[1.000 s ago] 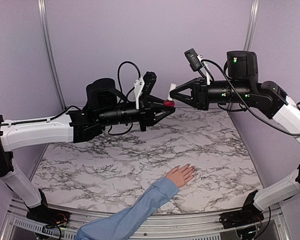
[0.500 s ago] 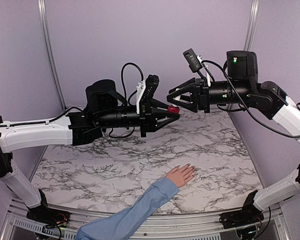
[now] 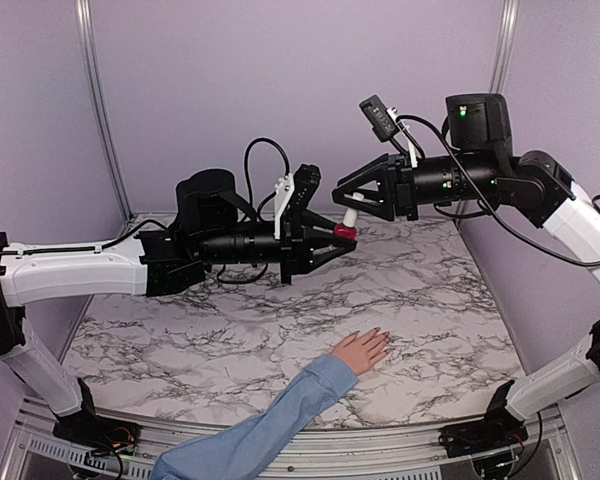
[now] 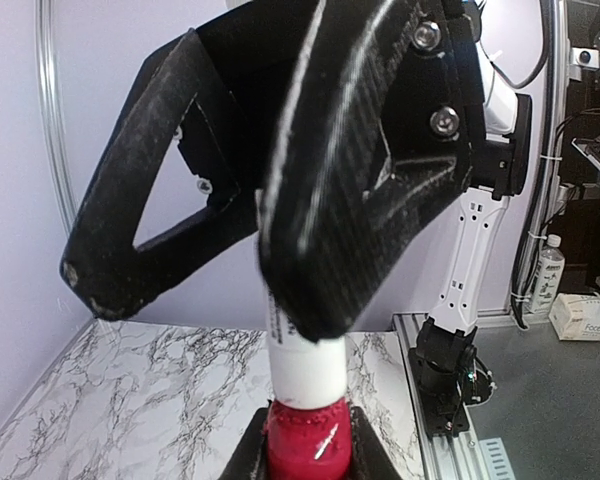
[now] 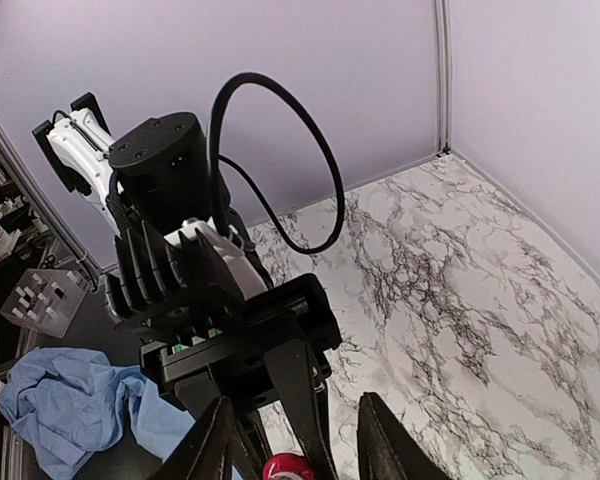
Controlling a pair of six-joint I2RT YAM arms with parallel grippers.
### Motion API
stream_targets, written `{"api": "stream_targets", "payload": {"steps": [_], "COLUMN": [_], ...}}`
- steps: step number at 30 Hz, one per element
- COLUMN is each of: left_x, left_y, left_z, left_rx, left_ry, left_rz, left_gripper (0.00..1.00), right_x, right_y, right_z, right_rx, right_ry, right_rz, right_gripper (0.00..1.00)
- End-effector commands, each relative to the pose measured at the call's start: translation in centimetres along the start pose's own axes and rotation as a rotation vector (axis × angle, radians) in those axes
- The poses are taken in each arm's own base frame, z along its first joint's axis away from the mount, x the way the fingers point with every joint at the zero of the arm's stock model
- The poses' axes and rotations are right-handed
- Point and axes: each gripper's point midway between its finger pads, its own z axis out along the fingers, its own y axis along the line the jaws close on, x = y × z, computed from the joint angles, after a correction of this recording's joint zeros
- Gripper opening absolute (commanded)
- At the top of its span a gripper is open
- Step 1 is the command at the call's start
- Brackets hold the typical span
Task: Paint the nails
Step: Unscrew the nail polish bottle cap from the nail polish bottle.
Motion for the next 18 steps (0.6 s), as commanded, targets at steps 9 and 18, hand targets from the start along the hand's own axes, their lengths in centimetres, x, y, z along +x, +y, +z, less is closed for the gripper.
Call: {"api": "stream_targets", "payload": {"steps": [9,18], "left_x": [-0.03,0.42], "left_y": [0.62,1.1], "left_z": [-0.08,-0.28], "left_rx": [-0.02,-0.033], "left_ry": [-0.01,-0.002], "left_rz": [0.0,-0.013], "left_gripper": [0.0,0.0], "right_x": [0.44,0.68], "right_y": [-0.15,-0.12], "right_z": [-0.67,-0.8], "right_rx": [0.031,0.035], "right_ry": [0.048,0.059], "right_rz": [0.019,0.018], "right_gripper": [0.38,0.31]}}
